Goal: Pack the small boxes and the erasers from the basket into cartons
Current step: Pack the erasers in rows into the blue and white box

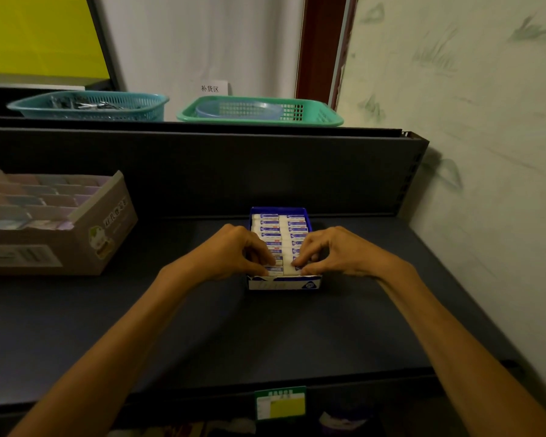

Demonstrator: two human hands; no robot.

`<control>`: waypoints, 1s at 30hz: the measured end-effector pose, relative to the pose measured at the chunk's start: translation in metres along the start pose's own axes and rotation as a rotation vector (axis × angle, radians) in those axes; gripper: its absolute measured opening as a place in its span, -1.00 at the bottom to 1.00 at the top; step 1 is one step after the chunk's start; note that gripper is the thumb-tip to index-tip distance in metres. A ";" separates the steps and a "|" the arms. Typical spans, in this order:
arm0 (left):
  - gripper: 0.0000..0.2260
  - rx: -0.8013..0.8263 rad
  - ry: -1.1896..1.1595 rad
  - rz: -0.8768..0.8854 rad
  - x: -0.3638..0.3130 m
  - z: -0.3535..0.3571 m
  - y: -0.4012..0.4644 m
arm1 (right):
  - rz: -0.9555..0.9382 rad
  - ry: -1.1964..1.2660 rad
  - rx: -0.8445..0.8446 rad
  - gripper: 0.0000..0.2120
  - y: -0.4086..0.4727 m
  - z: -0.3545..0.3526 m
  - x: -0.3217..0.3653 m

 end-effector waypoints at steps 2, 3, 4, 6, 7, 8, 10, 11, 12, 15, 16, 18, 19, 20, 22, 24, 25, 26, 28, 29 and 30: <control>-0.77 -0.005 0.001 -0.002 0.000 0.001 0.000 | -0.001 0.006 -0.001 -0.78 0.000 0.000 0.000; -0.76 -0.009 -0.001 -0.005 0.000 0.001 0.000 | -0.001 0.008 -0.003 -0.78 0.000 0.000 -0.001; -0.76 -0.013 -0.001 -0.007 0.000 0.001 0.000 | 0.000 0.012 -0.004 -0.79 0.001 0.000 -0.001; -0.77 -0.022 0.000 -0.005 0.001 0.001 0.000 | -0.001 0.017 -0.006 -0.78 0.001 0.000 -0.002; -0.77 -0.027 -0.003 -0.003 0.001 0.001 -0.001 | -0.005 0.017 -0.011 -0.78 0.000 0.000 -0.002; -0.77 -0.038 -0.007 0.001 0.002 0.001 -0.002 | -0.012 0.018 -0.027 -0.78 -0.001 -0.001 -0.002; -0.78 -0.092 -0.007 -0.005 0.003 -0.003 -0.005 | -0.036 0.025 -0.114 -0.76 -0.003 -0.006 -0.004; -0.77 -0.136 0.008 -0.016 0.005 -0.006 -0.006 | -0.042 0.027 -0.178 -0.74 -0.005 -0.010 -0.007; -0.75 -0.185 0.036 -0.031 0.007 -0.010 -0.007 | -0.035 0.019 -0.236 -0.70 -0.005 -0.013 -0.010; -0.66 -0.283 0.168 -0.076 0.015 -0.015 -0.006 | 0.046 -0.054 -0.289 -0.54 -0.003 -0.012 -0.020; -0.62 -0.278 0.199 -0.082 0.017 -0.013 -0.003 | 0.074 -0.075 -0.269 -0.49 -0.001 -0.009 -0.021; -0.55 -0.205 0.204 -0.113 0.023 -0.003 0.004 | 0.092 -0.117 -0.228 -0.44 0.003 -0.005 -0.017; -0.52 -0.146 0.198 -0.141 0.027 0.004 0.007 | 0.088 -0.143 -0.212 -0.44 0.005 -0.003 -0.015; -0.50 -0.090 0.197 -0.168 0.031 0.010 0.009 | 0.085 -0.170 -0.194 -0.45 0.008 -0.001 -0.014; -0.47 -0.028 0.209 -0.197 0.037 0.017 0.012 | 0.087 -0.213 -0.164 -0.46 0.011 0.003 -0.013; -0.47 -0.018 0.221 -0.195 0.039 0.018 0.014 | 0.090 -0.253 -0.151 -0.47 0.013 0.004 -0.013; -0.47 -0.017 0.226 -0.192 0.039 0.017 0.014 | 0.089 -0.274 -0.145 -0.48 0.013 0.004 -0.013; -0.47 -0.014 0.229 -0.187 0.038 0.017 0.014 | 0.087 -0.290 -0.141 -0.48 0.014 0.003 -0.013; -0.47 -0.020 0.224 -0.179 0.038 0.015 0.014 | 0.083 -0.288 -0.136 -0.49 0.015 0.001 -0.013; -0.47 -0.026 0.217 -0.176 0.037 0.014 0.014 | 0.081 -0.273 -0.139 -0.50 0.016 0.000 -0.013; -0.48 -0.032 0.209 -0.172 0.035 0.013 0.013 | 0.085 -0.255 -0.147 -0.50 0.018 -0.002 -0.014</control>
Point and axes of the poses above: each hand's wrist, its own y-axis towards the middle knuckle, its own z-axis out of the palm, x = y × z, the point moved 9 cm from there along y, towards the middle knuckle, and after that the axes turned 13 degrees about z, right-handed, at the moved point
